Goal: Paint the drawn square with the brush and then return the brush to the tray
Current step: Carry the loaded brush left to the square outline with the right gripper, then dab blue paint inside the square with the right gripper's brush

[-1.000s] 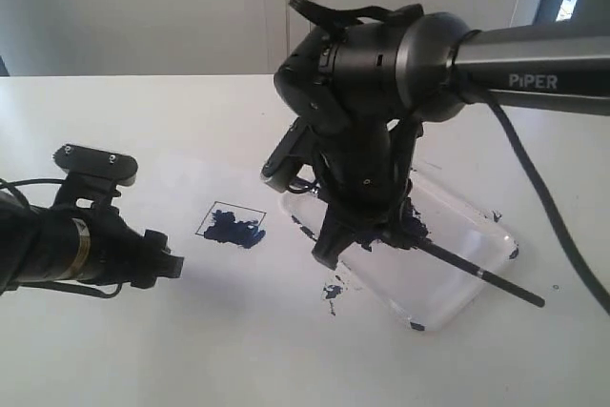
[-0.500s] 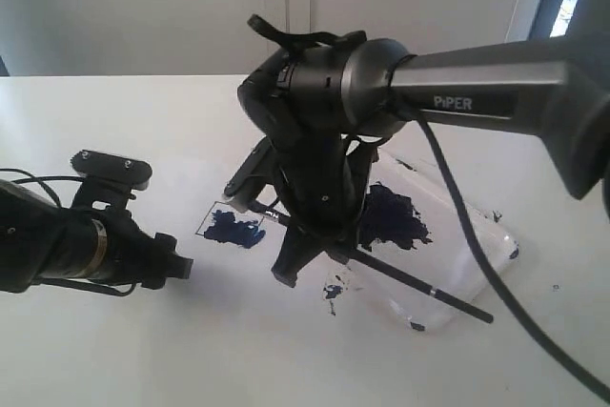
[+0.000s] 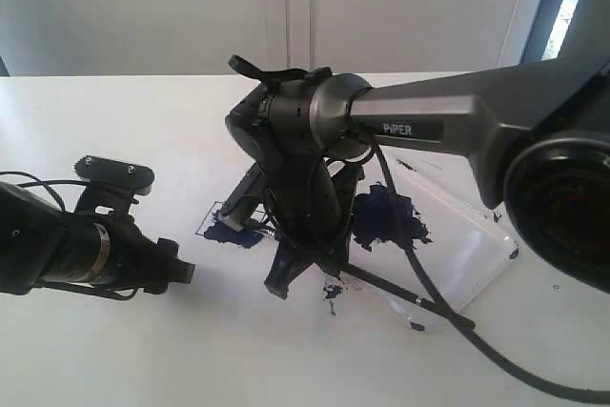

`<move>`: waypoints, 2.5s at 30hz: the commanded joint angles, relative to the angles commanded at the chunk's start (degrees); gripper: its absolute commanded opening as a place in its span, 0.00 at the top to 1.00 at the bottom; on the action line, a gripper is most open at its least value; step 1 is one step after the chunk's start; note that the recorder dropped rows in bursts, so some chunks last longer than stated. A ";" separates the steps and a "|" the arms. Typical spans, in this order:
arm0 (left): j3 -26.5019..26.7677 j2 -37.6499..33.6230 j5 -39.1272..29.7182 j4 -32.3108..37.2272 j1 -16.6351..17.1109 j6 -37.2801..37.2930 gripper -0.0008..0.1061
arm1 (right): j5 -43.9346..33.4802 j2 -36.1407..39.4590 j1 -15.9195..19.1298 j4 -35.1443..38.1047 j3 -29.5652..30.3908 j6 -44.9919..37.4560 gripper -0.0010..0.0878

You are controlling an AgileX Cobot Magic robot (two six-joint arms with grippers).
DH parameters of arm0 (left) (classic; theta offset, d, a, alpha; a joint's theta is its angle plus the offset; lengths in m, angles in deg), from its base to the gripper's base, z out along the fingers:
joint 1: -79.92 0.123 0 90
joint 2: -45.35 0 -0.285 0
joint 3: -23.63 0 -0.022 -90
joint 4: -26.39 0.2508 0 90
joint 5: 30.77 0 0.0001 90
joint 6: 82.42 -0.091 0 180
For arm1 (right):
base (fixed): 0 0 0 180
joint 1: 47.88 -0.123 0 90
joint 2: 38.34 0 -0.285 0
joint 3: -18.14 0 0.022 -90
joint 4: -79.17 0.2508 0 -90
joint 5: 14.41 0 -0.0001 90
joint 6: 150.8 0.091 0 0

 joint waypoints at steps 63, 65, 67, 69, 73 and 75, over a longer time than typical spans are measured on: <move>0.00 -2.64 2.68 0.00 0.00 1.29 0.30 | 0.00 4.44 -0.63 -0.19 -5.93 2.55 0.99; 0.00 -2.64 2.64 0.00 0.00 1.17 0.30 | 0.00 4.44 -0.63 -0.19 -6.48 2.89 0.99; 0.00 -2.64 2.64 0.00 0.00 1.17 0.30 | 0.00 4.44 -0.63 0.04 -6.53 3.01 0.99; 0.00 -2.64 2.64 0.00 0.00 1.27 0.30 | 0.00 4.44 -0.63 0.04 -6.42 3.01 0.99; 0.00 -2.64 2.52 0.00 0.00 1.28 0.30 | 0.00 4.44 -0.63 0.04 -6.42 3.17 0.99; 0.00 -2.64 2.52 0.00 0.00 1.28 0.30 | 0.00 4.44 -0.52 0.04 -6.42 3.81 0.99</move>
